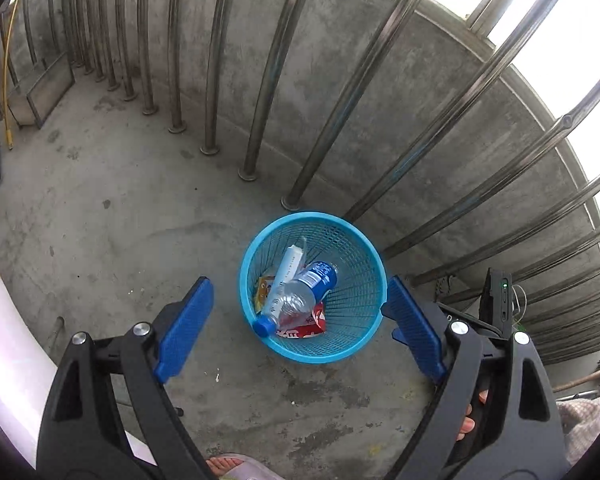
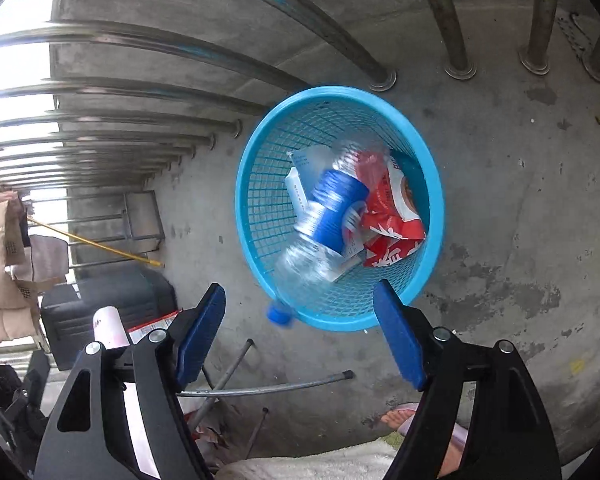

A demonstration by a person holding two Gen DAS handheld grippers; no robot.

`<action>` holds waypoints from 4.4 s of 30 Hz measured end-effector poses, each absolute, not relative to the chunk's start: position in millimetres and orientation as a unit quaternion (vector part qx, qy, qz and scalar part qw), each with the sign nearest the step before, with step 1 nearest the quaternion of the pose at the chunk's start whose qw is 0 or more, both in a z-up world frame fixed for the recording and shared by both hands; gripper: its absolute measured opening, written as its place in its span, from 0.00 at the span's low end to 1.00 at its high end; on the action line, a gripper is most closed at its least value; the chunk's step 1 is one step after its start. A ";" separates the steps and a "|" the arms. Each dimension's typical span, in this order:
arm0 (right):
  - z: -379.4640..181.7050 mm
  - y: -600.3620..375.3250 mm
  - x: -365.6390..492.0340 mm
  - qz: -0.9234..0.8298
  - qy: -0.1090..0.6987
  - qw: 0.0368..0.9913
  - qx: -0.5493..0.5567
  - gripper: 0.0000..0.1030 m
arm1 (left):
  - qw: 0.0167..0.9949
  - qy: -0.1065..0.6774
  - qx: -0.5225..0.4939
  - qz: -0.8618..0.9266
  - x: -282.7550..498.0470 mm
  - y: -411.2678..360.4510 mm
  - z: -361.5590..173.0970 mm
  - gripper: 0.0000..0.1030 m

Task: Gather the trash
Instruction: 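Open both tools over the blue basket to drop the bottle and box, then move the left tool to the green plastic bag while the right tool moves to the gold tissue pack, then close the left tool on the green bag while the right tool grips the gold tissue pack, then lift the green bag with the left tool while the right tool lifts the tissue pack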

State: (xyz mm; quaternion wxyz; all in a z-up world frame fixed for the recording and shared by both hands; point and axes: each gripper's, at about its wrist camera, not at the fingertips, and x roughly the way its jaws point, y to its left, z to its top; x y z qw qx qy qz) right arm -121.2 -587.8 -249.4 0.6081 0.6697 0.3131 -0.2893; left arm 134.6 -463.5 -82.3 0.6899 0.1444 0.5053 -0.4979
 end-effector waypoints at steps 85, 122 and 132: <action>-50.0 -216.1 222.5 0.071 0.534 0.824 0.179 0.49 | 0.817 0.512 0.020 -0.264 292.1 -38.4 -40.9 0.41; -54.3 -255.7 44.2 0.071 0.538 0.813 0.213 0.50 | 0.819 0.501 -0.011 -0.279 89.9 -30.4 -38.0 0.43; -44.2 -257.6 36.7 0.054 0.532 0.820 0.206 0.61 | 0.824 0.492 0.007 -0.280 79.6 -29.2 -29.3 0.52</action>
